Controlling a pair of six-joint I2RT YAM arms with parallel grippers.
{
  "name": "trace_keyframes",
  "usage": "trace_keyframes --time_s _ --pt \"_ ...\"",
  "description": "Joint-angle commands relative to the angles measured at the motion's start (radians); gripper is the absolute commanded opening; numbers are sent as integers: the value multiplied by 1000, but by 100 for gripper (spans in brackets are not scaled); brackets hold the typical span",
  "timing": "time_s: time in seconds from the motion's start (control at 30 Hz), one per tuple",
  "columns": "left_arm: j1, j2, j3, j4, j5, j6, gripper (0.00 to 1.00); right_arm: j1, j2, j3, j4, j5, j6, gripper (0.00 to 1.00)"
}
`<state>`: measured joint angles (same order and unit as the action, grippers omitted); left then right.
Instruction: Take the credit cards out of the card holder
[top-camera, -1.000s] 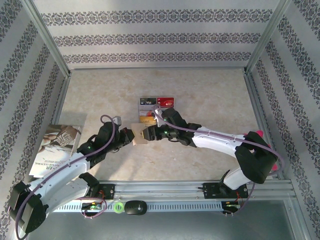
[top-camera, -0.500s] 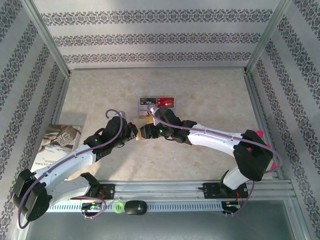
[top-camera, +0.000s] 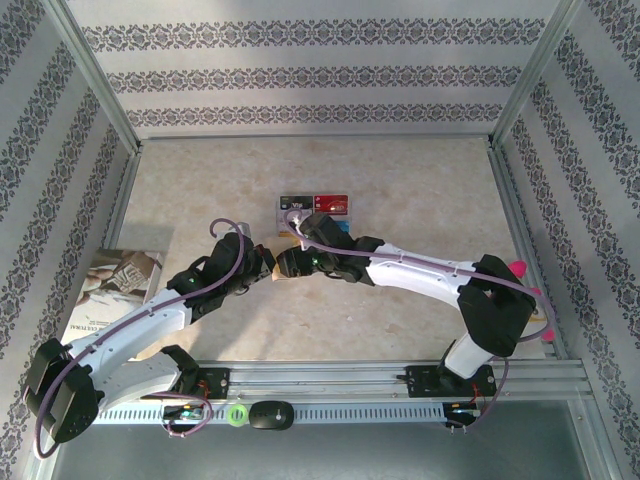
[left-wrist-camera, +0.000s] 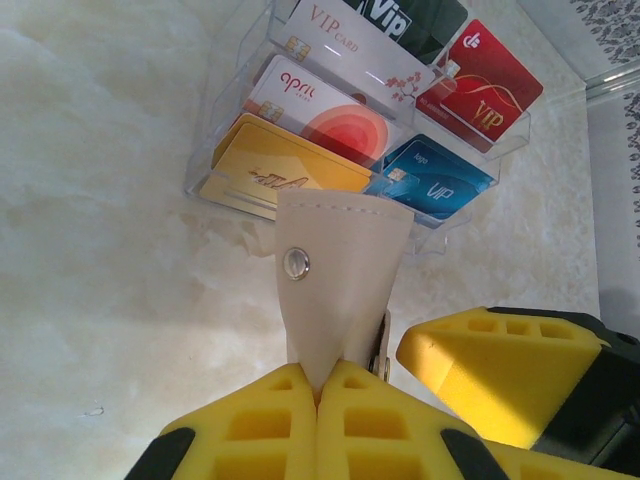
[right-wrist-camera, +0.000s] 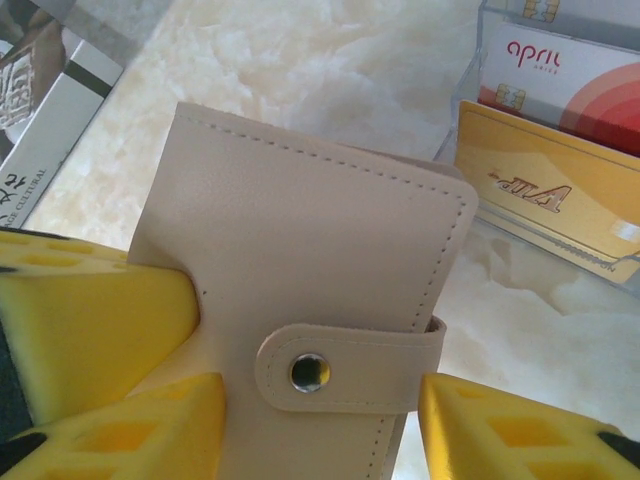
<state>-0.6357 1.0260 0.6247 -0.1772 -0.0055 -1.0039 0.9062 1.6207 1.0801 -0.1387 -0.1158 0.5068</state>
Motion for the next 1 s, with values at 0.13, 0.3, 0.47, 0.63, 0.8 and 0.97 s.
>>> trace_keyframes --time_s 0.13,0.3,0.47,0.63,0.8,0.97 --pt "-22 -35 30 -7 36 -18 0 20 41 63 -68 131 -42 41" --pt "-22 -30 33 -12 49 -19 0 26 46 80 -81 166 -61 31" --pt "-23 -35 30 -18 50 -22 0 31 43 92 -95 194 -71 20" --pt "-22 -48 23 -21 43 -28 0 31 33 83 -98 200 -71 0" --pt "-22 -53 5 -14 51 -30 0 30 -2 26 -85 225 -58 0" --pt "-22 -57 -13 -9 59 -30 0 19 -28 -23 -84 255 -41 0"
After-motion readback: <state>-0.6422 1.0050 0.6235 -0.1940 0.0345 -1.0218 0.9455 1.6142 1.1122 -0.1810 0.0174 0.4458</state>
